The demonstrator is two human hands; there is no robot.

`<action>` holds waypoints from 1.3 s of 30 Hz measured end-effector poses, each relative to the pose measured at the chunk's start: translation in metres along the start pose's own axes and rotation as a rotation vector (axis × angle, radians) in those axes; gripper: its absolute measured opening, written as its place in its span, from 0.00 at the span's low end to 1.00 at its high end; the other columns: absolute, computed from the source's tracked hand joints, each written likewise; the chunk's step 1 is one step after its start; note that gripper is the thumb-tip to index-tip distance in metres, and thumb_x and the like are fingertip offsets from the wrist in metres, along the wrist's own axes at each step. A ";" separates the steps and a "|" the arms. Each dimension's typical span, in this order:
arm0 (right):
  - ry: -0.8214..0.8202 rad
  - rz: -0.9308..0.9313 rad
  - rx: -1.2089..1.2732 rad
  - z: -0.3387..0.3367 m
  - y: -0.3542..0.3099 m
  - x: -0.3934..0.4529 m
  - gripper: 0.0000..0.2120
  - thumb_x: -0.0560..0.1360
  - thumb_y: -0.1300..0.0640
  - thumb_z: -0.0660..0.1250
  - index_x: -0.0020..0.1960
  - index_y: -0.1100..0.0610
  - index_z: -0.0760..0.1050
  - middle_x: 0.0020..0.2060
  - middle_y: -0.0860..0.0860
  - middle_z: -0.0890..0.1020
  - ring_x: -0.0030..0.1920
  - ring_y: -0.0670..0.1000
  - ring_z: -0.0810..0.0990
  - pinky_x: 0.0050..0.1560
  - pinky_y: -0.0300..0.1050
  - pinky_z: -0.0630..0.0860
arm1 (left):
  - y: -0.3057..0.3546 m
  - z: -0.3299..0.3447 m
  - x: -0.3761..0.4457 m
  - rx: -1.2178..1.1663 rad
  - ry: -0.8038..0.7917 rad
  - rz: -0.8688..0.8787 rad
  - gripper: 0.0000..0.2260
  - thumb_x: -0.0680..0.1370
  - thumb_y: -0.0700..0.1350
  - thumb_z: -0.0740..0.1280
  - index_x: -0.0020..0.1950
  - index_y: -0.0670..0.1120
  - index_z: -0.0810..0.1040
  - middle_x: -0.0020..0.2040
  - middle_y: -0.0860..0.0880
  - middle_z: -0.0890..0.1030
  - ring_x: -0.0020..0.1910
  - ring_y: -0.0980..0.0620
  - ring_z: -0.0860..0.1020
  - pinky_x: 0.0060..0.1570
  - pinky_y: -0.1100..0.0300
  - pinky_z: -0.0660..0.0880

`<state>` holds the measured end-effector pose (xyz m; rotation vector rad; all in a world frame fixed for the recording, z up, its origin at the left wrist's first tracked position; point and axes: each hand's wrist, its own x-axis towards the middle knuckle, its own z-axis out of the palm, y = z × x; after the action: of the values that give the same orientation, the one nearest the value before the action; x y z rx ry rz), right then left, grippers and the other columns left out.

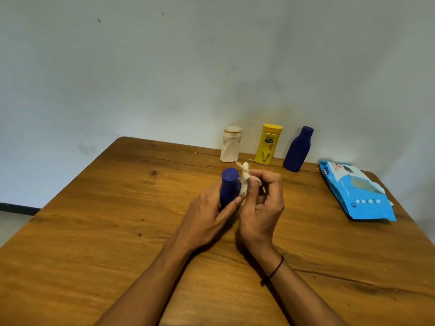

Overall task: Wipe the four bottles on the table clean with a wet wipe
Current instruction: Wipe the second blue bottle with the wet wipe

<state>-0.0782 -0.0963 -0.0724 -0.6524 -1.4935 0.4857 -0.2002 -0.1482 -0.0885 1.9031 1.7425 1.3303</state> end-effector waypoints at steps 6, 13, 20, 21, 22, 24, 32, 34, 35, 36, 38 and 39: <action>-0.094 -0.136 -0.049 -0.008 -0.012 0.028 0.13 0.80 0.71 0.66 0.63 0.64 0.80 0.56 0.58 0.76 0.59 0.47 0.76 0.56 0.37 0.77 | -0.003 -0.001 0.000 0.197 0.045 -0.044 0.10 0.82 0.53 0.66 0.61 0.55 0.70 0.46 0.56 0.76 0.41 0.51 0.76 0.41 0.52 0.75; -0.481 -0.464 -0.289 -0.026 -0.003 0.045 0.14 0.73 0.69 0.64 0.56 0.66 0.82 0.52 0.62 0.78 0.56 0.58 0.74 0.54 0.39 0.70 | -0.005 -0.005 -0.002 0.279 0.059 -0.100 0.15 0.82 0.57 0.63 0.66 0.52 0.70 0.48 0.57 0.74 0.42 0.56 0.75 0.42 0.57 0.76; -0.450 -0.519 -0.452 -0.030 0.000 0.049 0.15 0.71 0.69 0.64 0.56 0.66 0.81 0.52 0.63 0.79 0.55 0.58 0.74 0.49 0.44 0.73 | -0.003 -0.007 0.002 0.328 0.014 -0.109 0.18 0.83 0.55 0.65 0.70 0.51 0.69 0.50 0.56 0.74 0.41 0.58 0.73 0.38 0.71 0.63; -0.454 -0.506 -0.458 -0.030 -0.001 0.049 0.15 0.72 0.67 0.63 0.56 0.66 0.81 0.52 0.63 0.79 0.55 0.58 0.73 0.50 0.44 0.72 | -0.002 -0.007 0.002 0.332 0.016 -0.109 0.18 0.83 0.55 0.65 0.70 0.51 0.69 0.50 0.56 0.75 0.41 0.57 0.73 0.39 0.70 0.64; -0.470 -0.513 -0.459 -0.030 -0.003 0.049 0.15 0.72 0.67 0.62 0.56 0.65 0.81 0.52 0.63 0.79 0.55 0.58 0.73 0.51 0.43 0.71 | -0.002 -0.007 0.002 0.327 0.019 -0.112 0.18 0.83 0.55 0.65 0.70 0.51 0.68 0.50 0.56 0.75 0.41 0.57 0.74 0.40 0.68 0.67; -0.515 -0.569 -0.446 -0.028 -0.008 0.049 0.15 0.73 0.65 0.62 0.55 0.66 0.81 0.51 0.62 0.79 0.54 0.58 0.73 0.50 0.42 0.69 | -0.001 -0.007 0.002 0.303 0.031 -0.123 0.18 0.83 0.56 0.63 0.70 0.51 0.68 0.49 0.56 0.75 0.41 0.58 0.75 0.41 0.66 0.70; -0.485 -0.513 -0.523 -0.029 -0.007 0.052 0.16 0.70 0.74 0.71 0.57 0.66 0.82 0.52 0.63 0.79 0.56 0.58 0.75 0.55 0.37 0.67 | -0.001 -0.009 0.001 0.379 -0.001 -0.129 0.17 0.82 0.52 0.67 0.69 0.50 0.69 0.50 0.55 0.74 0.43 0.56 0.74 0.41 0.66 0.66; -0.506 -0.532 -0.492 -0.028 -0.009 0.052 0.15 0.71 0.74 0.72 0.57 0.66 0.82 0.51 0.63 0.80 0.55 0.58 0.76 0.55 0.37 0.68 | 0.000 -0.010 0.002 0.374 0.013 -0.136 0.18 0.83 0.53 0.67 0.70 0.50 0.69 0.50 0.55 0.74 0.42 0.57 0.74 0.39 0.68 0.65; -0.528 -0.540 -0.469 -0.027 -0.010 0.052 0.15 0.71 0.73 0.72 0.57 0.67 0.82 0.51 0.63 0.80 0.54 0.58 0.77 0.54 0.38 0.69 | -0.001 -0.010 0.002 0.372 0.019 -0.137 0.18 0.83 0.53 0.66 0.70 0.50 0.69 0.50 0.55 0.74 0.42 0.56 0.74 0.40 0.68 0.65; -0.552 -0.545 -0.448 -0.028 -0.011 0.054 0.14 0.71 0.73 0.72 0.57 0.67 0.82 0.51 0.63 0.80 0.54 0.59 0.78 0.53 0.40 0.71 | -0.001 -0.011 0.002 0.375 0.023 -0.137 0.18 0.83 0.53 0.66 0.70 0.50 0.68 0.50 0.56 0.74 0.43 0.56 0.75 0.40 0.67 0.65; -0.578 -0.547 -0.434 -0.030 -0.011 0.057 0.14 0.72 0.73 0.72 0.57 0.67 0.82 0.51 0.63 0.80 0.53 0.59 0.79 0.52 0.41 0.73 | -0.002 -0.012 0.002 0.391 0.027 -0.138 0.18 0.83 0.52 0.67 0.70 0.50 0.69 0.51 0.56 0.74 0.44 0.56 0.75 0.42 0.65 0.67; -0.576 -0.528 -0.428 -0.032 -0.009 0.058 0.13 0.72 0.72 0.72 0.56 0.66 0.83 0.51 0.62 0.81 0.54 0.59 0.79 0.52 0.41 0.74 | -0.002 -0.012 0.001 0.400 0.028 -0.136 0.17 0.82 0.52 0.67 0.69 0.51 0.69 0.51 0.56 0.74 0.44 0.56 0.75 0.43 0.63 0.69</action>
<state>-0.0449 -0.0681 -0.0218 -0.4249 -2.2633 -0.0788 -0.2103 -0.1513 -0.0823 1.9153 2.2436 1.0224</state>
